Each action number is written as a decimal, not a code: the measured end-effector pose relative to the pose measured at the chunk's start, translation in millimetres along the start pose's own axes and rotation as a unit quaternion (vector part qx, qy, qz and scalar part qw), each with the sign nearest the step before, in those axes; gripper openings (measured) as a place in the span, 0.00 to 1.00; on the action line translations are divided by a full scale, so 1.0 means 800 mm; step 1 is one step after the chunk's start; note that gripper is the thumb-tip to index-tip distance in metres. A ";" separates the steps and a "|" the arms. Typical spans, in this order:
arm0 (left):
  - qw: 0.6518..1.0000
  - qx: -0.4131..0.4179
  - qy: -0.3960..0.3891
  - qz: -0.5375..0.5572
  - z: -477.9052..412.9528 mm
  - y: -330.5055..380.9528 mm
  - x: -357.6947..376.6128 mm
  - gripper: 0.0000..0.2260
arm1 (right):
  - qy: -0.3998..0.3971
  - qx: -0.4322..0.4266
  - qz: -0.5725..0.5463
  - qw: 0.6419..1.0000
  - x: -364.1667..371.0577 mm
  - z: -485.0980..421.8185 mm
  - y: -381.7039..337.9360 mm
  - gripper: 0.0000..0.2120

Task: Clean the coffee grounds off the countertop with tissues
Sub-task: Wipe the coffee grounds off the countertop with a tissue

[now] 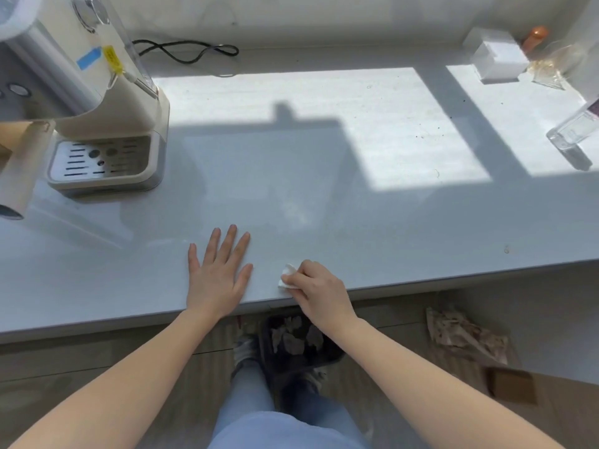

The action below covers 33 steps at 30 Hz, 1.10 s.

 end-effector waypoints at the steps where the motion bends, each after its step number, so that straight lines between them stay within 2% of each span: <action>1: 1.000 0.000 0.003 0.001 0.000 -0.001 0.001 0.27 | 0.019 0.022 0.015 0.999 -0.010 0.006 0.019 0.03; 5: 1.000 -0.001 0.007 -0.008 0.000 0.001 0.003 0.27 | 0.097 0.139 0.074 0.983 -0.052 0.029 0.103 0.04; 9: 1.000 -0.002 0.008 -0.006 -0.003 0.001 0.004 0.27 | 0.126 0.235 0.036 0.963 -0.046 0.030 0.101 0.05; 11: 1.000 -0.004 0.007 -0.006 -0.002 0.001 0.006 0.27 | 0.119 0.211 0.016 0.970 -0.019 0.015 0.059 0.05; 15: 1.000 0.003 0.009 0.016 -0.006 -0.001 -0.002 0.28 | 0.054 0.071 0.002 0.996 0.028 -0.032 -0.027 0.04; 18: 0.997 0.033 0.031 0.068 -0.023 -0.018 -0.025 0.25 | 0.018 -0.014 -0.011 1.000 0.024 -0.038 -0.024 0.03; 20: 0.996 0.043 0.034 0.066 -0.030 -0.030 -0.028 0.26 | 0.017 -0.034 0.002 0.999 0.010 -0.025 0.007 0.02; 22: 0.998 0.024 0.035 0.054 -0.031 -0.037 -0.020 0.27 | 0.054 0.015 0.025 0.998 -0.012 -0.017 0.051 0.02; 24: 0.998 0.004 0.034 0.054 -0.032 -0.039 -0.013 0.27 | 0.102 0.103 0.051 0.988 -0.036 -0.024 0.103 0.03; 27: 0.998 0.002 0.026 0.055 -0.035 -0.041 -0.011 0.28 | 0.138 0.253 0.061 0.956 -0.062 -0.066 0.165 0.07; 29: 0.998 0.000 0.025 0.061 -0.037 -0.042 -0.011 0.28 | 0.167 0.323 0.033 0.931 -0.061 -0.115 0.178 0.08; 31: 0.998 0.003 0.019 0.061 -0.037 -0.041 -0.011 0.28 | 0.159 0.329 0.015 0.931 -0.043 -0.166 0.157 0.09; 33: 0.998 0.003 0.011 0.060 -0.036 -0.041 -0.013 0.28 | 0.123 0.259 -0.002 0.958 -0.015 -0.203 0.102 0.08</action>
Point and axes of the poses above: each hand's wrist, its own z-axis away from the middle knuckle, its own x-axis out of the palm, y = z × x, the point moved 2 cm from there along -z, towards the middle knuckle, and after that the axes turned 4 degrees about z, right-handed, at the moved point
